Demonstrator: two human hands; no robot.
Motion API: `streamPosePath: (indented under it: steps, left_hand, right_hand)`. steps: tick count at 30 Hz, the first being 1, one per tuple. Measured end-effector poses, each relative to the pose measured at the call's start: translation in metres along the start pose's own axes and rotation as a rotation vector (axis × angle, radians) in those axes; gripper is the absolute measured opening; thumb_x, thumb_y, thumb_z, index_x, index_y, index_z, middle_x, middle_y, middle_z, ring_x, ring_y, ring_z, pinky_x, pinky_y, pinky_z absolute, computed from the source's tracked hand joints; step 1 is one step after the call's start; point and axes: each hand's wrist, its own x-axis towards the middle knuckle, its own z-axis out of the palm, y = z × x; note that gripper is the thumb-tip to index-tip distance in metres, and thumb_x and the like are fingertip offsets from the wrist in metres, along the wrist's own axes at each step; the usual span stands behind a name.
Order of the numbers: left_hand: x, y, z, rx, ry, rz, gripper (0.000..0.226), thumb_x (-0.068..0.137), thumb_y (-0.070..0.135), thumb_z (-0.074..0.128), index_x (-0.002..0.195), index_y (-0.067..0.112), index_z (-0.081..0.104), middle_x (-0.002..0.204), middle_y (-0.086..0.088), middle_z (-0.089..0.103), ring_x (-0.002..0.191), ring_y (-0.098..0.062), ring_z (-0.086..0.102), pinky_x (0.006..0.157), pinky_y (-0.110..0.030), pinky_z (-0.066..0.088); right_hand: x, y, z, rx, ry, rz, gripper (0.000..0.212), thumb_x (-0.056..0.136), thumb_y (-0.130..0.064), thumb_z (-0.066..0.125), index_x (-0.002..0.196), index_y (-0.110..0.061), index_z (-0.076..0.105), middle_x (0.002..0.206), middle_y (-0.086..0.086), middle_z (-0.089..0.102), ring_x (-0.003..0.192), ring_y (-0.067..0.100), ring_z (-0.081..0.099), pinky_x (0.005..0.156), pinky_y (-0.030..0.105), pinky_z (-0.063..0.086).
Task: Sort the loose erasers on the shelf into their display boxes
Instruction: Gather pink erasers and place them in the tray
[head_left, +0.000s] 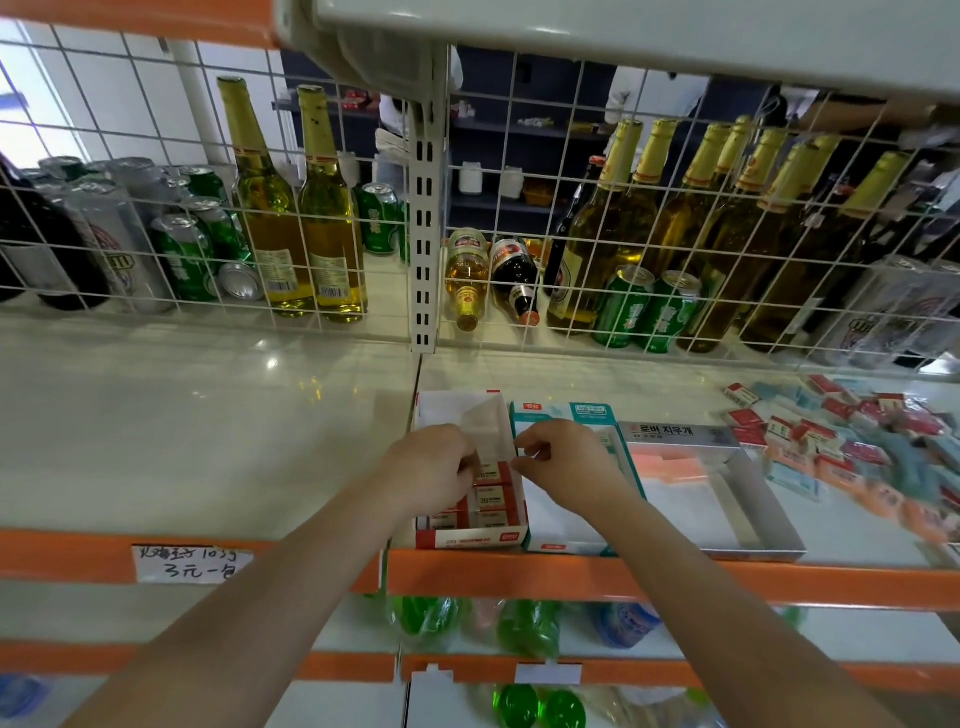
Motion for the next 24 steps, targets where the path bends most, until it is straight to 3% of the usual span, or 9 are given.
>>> streamPosePath:
  steps: [7, 12, 15, 20, 24]
  left_hand:
    - [0.003, 0.002, -0.006, -0.026, -0.029, -0.005, 0.021, 0.091, 0.024, 0.05, 0.105, 0.017, 0.064, 0.107, 0.0, 0.062, 0.094, -0.017, 0.058, 0.08, -0.031, 0.051]
    - [0.003, 0.012, -0.015, -0.089, 0.134, 0.017, 0.025, 0.093, 0.023, 0.049, 0.114, 0.02, 0.063, 0.116, 0.004, 0.062, 0.102, -0.013, 0.057, 0.084, -0.026, 0.046]
    - [0.007, 0.03, -0.021, -0.1, 0.226, 0.008, 0.021, 0.093, 0.023, 0.049, 0.107, 0.021, 0.064, 0.113, 0.004, 0.063, 0.099, -0.012, 0.057, 0.081, -0.027, 0.047]
    - [0.019, 0.079, -0.017, -0.094, 0.231, 0.059, 0.021, 0.093, 0.025, 0.049, 0.108, 0.02, 0.062, 0.114, 0.001, 0.063, 0.1, -0.015, 0.058, 0.085, -0.032, 0.049]
    - [0.035, 0.128, -0.005, -0.067, 0.183, 0.095, 0.022, 0.093, 0.024, 0.048, 0.104, 0.016, 0.064, 0.11, -0.001, 0.063, 0.099, -0.019, 0.058, 0.085, -0.035, 0.049]
  right_hand:
    - [0.001, 0.005, 0.001, 0.006, 0.011, -0.025, 0.025, 0.09, -0.026, 0.057, 0.113, -0.018, 0.062, 0.113, -0.001, 0.062, 0.092, 0.009, 0.053, 0.078, 0.02, 0.042]
    - [-0.005, 0.024, -0.017, 0.028, 0.073, -0.013, 0.026, 0.091, -0.02, 0.053, 0.115, -0.015, 0.061, 0.11, 0.001, 0.062, 0.091, 0.011, 0.054, 0.077, 0.019, 0.04]
    - [-0.012, 0.043, -0.036, 0.035, 0.118, 0.015, 0.025, 0.09, -0.012, 0.052, 0.111, -0.013, 0.064, 0.107, 0.004, 0.063, 0.09, 0.015, 0.056, 0.077, 0.021, 0.041]
    - [-0.036, 0.089, -0.072, 0.028, 0.185, 0.077, 0.022, 0.089, -0.011, 0.053, 0.107, -0.011, 0.066, 0.103, 0.005, 0.065, 0.097, 0.022, 0.059, 0.079, 0.027, 0.046]
    - [-0.057, 0.135, -0.097, -0.028, 0.219, 0.124, 0.016, 0.09, -0.013, 0.051, 0.093, -0.018, 0.065, 0.075, -0.008, 0.056, 0.079, 0.019, 0.054, 0.055, 0.02, 0.036]
